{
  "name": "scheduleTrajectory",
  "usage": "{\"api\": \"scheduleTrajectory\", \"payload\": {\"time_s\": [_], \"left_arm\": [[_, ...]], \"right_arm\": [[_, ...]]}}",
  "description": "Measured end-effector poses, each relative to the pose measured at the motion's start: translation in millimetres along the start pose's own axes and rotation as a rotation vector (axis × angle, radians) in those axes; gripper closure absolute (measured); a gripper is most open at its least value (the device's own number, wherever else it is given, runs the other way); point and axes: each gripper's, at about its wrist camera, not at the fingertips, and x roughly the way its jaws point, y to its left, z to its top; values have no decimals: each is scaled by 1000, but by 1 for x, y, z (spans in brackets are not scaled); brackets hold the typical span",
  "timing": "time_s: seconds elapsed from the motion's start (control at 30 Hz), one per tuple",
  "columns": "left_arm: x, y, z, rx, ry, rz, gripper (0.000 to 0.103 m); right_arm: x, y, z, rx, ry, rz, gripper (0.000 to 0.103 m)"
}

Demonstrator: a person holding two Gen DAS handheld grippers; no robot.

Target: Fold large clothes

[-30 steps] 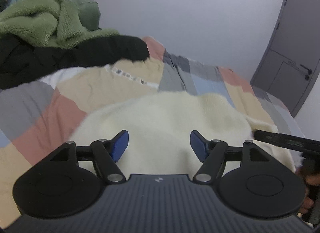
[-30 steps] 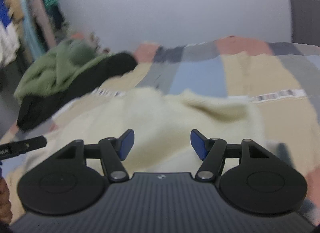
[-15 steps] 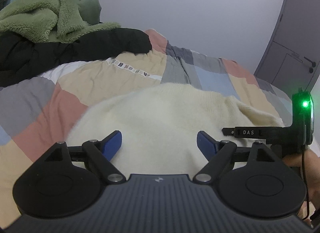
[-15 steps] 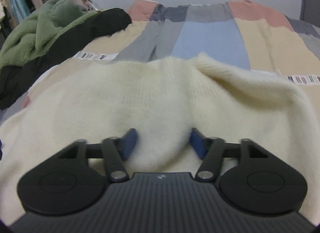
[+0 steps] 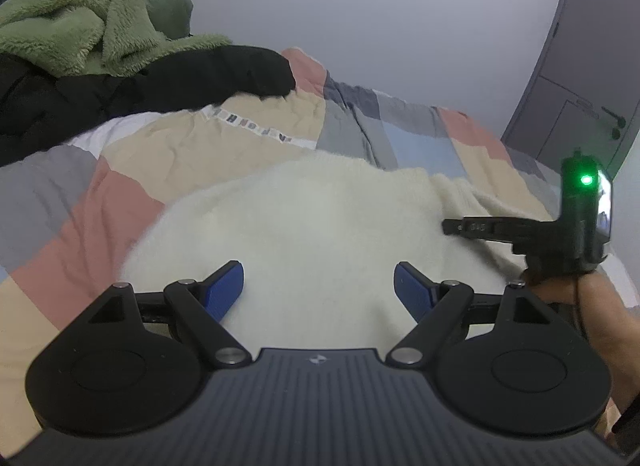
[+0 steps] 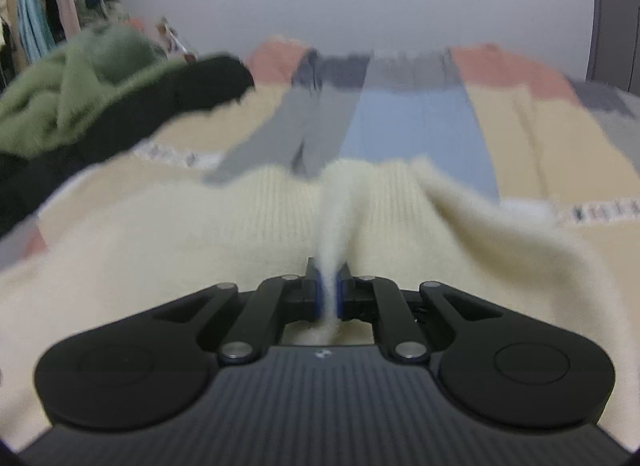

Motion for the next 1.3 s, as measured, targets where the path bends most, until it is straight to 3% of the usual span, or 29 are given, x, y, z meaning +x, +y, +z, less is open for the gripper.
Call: {"api": "scheduleTrajectory", "payload": {"time_s": [0.23, 0.3, 0.37, 0.4, 0.67, 0.8, 0.97, 1.1, 1.17, 1.3], "left_arm": [[7, -6, -6, 52, 20, 30, 15], [4, -5, -6, 40, 14, 22, 15], [-1, -5, -6, 26, 6, 12, 15], [-4, -4, -6, 23, 5, 8, 15], [-39, -17, -17, 38, -25, -11, 15], [-45, -24, -23, 43, -3, -31, 15], [-28, -18, -30, 34, 53, -19, 15], [-21, -7, -32, -29, 72, -42, 15], [-22, -5, -33, -33, 70, -46, 15], [-23, -6, -32, -31, 73, -39, 15]], "right_arm": [[-4, 4, -2, -19, -15, -12, 87], [-11, 1, -2, 14, -22, -4, 76], [-19, -3, -3, 50, -28, -2, 52], [-26, -4, -4, 64, -32, 9, 49], [-98, 9, -19, 37, -63, 50, 49], [-129, 16, -35, 23, -63, 89, 48], [-125, 10, -58, 50, 14, 70, 49], [-122, 8, -70, 92, 63, 60, 49], [-131, 9, -72, 148, 75, 66, 48], [-144, -5, -83, 420, 132, 209, 39]]}}
